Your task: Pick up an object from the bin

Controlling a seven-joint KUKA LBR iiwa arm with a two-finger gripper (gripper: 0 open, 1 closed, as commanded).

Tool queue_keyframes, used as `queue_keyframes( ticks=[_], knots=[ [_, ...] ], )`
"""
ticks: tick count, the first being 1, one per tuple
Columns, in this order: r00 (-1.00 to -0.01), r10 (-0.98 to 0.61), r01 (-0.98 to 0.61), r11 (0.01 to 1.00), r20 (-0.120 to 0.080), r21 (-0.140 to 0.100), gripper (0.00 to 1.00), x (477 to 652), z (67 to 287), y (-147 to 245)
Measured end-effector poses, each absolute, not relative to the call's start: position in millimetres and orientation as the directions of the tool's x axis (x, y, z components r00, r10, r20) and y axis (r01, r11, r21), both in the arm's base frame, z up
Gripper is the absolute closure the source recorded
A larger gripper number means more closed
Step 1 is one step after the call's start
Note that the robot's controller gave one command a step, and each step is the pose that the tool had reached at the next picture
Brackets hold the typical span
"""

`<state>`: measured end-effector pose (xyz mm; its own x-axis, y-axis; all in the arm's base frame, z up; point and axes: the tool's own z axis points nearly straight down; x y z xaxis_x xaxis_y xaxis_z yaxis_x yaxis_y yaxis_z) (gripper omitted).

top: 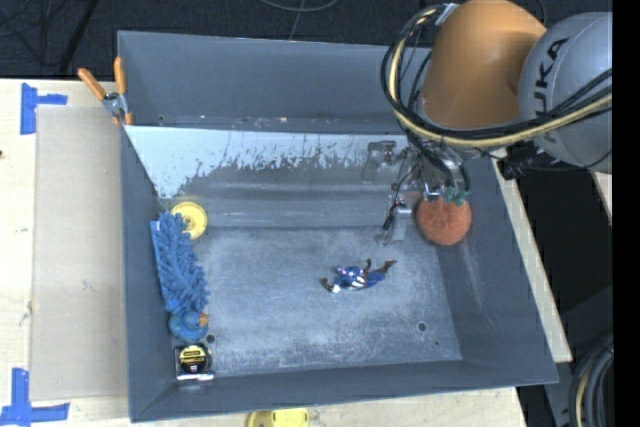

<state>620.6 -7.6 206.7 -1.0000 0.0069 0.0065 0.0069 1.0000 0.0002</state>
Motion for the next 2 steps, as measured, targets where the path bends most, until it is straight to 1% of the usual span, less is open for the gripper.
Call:
queue_keyframes(
  ticks=[1,2],
  knots=[
    [-1.0,0.007,0.007,1.0,-0.001,0.0,0.0,621.5,211.7,-7.6],
    [-0.999,0.041,0.041,0.999,-0.007,0.001,0.0,619.6,162.4,-14.5]
  ],
)
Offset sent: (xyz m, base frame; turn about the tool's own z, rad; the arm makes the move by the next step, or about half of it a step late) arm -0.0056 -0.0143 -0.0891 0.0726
